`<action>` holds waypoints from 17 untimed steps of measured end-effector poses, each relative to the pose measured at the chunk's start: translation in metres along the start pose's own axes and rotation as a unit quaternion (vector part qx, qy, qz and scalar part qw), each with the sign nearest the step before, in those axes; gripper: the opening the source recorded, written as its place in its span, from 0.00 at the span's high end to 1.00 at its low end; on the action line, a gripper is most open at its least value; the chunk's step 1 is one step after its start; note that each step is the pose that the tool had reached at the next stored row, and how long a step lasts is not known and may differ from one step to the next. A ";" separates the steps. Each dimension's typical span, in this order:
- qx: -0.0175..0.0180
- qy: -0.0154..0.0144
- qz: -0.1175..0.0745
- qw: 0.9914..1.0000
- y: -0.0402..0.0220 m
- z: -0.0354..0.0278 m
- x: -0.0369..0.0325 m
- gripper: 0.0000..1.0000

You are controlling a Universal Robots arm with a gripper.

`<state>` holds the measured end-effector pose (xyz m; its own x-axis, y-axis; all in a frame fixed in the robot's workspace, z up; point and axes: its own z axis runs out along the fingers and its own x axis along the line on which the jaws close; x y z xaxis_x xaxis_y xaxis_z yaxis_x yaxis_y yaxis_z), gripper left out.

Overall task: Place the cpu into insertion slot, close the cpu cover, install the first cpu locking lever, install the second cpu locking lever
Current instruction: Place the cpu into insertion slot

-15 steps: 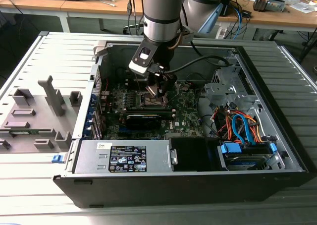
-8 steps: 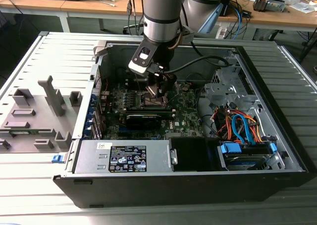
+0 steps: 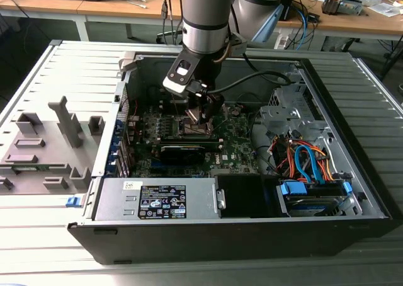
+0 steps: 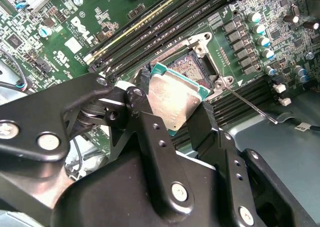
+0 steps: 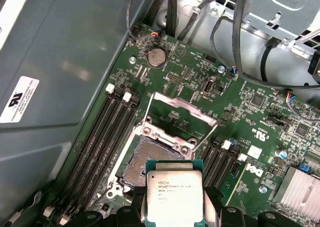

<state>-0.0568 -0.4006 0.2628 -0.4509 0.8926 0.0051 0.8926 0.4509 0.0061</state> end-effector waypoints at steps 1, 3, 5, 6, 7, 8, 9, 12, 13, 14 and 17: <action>0.000 0.000 0.001 1.000 0.0000 0.0000 0.0000 0.46; 0.000 0.000 0.002 1.000 0.0000 0.0001 0.0000 0.46; 0.000 0.000 0.004 1.000 0.0000 0.0001 0.0000 0.46; 0.000 0.000 0.005 1.000 0.0000 0.0001 0.0000 0.46; 0.000 0.000 0.006 1.000 0.0000 0.0002 0.0000 0.46; 0.000 0.000 0.007 1.000 0.0000 0.0002 0.0000 0.46; 0.000 0.000 0.007 1.000 0.0000 0.0002 0.0000 0.46; 0.000 0.000 0.010 1.000 0.0000 0.0004 0.0000 0.46; 0.000 0.000 0.010 1.000 0.0000 0.0004 0.0000 0.46; 0.000 0.000 0.011 1.000 0.0000 0.0004 0.0000 0.46; 0.000 0.000 0.013 1.000 0.0000 0.0006 0.0000 0.46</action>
<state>-0.0568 -0.4006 0.2622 -0.4283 0.9036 0.0045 0.9036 0.4283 0.0059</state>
